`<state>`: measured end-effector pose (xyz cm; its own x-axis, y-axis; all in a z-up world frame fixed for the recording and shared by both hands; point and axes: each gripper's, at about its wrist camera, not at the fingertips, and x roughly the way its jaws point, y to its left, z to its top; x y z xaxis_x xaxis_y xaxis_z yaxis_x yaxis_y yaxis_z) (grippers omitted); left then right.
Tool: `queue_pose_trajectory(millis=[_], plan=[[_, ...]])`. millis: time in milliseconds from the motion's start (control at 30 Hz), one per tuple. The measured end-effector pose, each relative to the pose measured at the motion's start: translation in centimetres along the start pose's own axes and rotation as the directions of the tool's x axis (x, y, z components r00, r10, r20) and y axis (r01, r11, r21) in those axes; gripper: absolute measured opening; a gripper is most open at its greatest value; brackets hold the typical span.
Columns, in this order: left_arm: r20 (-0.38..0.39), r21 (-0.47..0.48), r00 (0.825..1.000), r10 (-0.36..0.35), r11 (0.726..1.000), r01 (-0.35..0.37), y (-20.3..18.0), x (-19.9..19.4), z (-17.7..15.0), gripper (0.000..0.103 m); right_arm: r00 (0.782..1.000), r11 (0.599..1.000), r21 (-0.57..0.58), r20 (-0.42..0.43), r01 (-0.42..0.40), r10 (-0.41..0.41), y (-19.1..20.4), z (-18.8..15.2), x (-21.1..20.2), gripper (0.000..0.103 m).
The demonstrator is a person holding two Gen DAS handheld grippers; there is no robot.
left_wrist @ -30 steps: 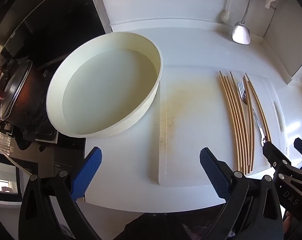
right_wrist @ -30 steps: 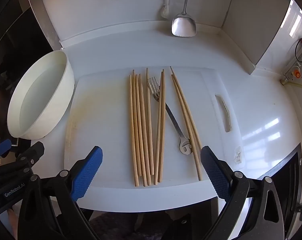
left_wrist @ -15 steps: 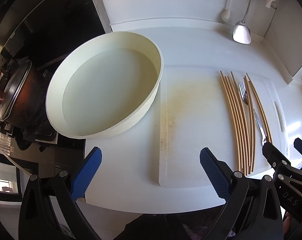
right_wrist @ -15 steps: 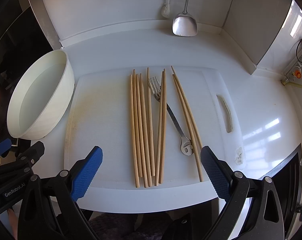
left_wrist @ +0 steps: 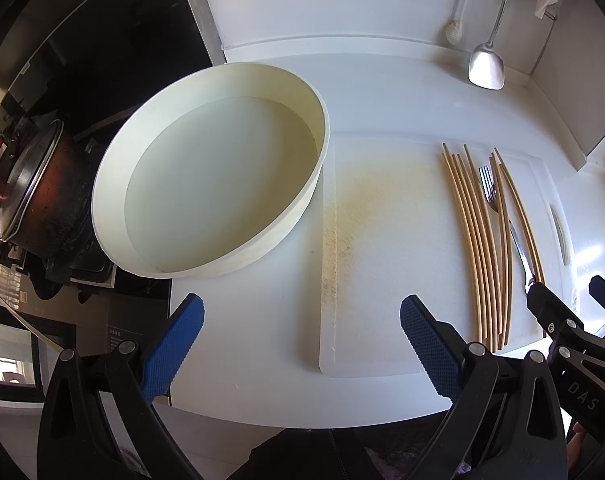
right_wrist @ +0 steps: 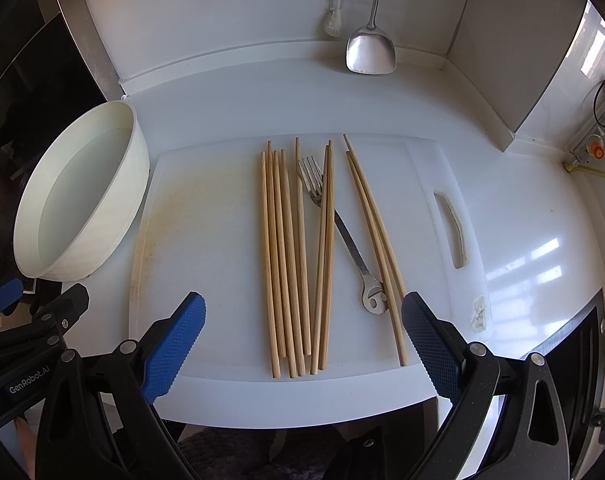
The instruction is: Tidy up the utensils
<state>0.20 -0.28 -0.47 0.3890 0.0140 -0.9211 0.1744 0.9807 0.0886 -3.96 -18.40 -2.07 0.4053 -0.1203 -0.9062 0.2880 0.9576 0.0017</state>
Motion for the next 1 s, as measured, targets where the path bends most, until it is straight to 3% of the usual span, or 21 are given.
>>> queue_pose_trajectory(millis=[1000], plan=[[0.003, -0.009, 1.000, -0.002, 1.000, 0.002, 0.79, -0.26, 0.11, 0.097, 1.000, 1.000, -0.003, 0.004, 0.001, -0.001, 0.24, 0.22, -0.23, 0.094]])
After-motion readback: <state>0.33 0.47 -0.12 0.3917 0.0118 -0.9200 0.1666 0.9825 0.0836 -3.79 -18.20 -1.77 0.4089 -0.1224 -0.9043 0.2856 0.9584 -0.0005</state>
